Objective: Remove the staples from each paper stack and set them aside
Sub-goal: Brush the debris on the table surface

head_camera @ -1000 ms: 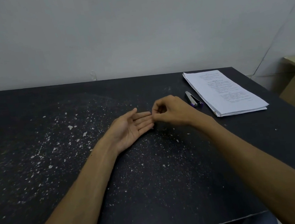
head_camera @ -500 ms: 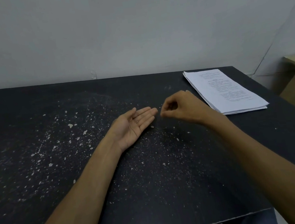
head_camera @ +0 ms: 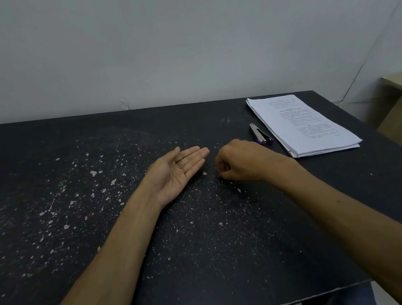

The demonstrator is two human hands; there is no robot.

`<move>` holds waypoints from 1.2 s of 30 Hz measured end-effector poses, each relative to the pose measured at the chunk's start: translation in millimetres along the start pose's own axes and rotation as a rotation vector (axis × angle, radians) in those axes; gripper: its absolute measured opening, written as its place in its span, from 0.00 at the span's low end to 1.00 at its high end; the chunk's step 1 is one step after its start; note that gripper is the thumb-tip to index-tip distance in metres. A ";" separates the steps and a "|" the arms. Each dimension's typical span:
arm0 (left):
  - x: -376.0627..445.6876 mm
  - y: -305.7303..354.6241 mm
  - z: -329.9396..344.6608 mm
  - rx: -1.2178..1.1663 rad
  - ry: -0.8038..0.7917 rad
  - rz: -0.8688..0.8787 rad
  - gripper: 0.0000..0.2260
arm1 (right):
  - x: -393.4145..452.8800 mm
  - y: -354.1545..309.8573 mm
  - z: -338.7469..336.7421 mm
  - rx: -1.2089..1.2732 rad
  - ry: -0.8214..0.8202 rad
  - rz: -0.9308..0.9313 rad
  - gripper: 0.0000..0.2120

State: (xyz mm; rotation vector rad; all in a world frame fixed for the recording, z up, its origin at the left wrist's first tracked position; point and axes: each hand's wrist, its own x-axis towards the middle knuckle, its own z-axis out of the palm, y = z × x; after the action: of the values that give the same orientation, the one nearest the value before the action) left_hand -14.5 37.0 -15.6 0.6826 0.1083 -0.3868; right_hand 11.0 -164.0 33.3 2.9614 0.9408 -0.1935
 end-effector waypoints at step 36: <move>-20.0 30.8 -19.3 -0.061 0.036 0.115 0.21 | 20.4 -17.1 5.4 0.629 0.473 0.032 0.09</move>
State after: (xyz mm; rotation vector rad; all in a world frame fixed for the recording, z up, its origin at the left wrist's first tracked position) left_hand -20.6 77.2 -7.8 0.6326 0.1141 -0.2604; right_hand 17.1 -138.7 25.5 3.7020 1.0204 0.2846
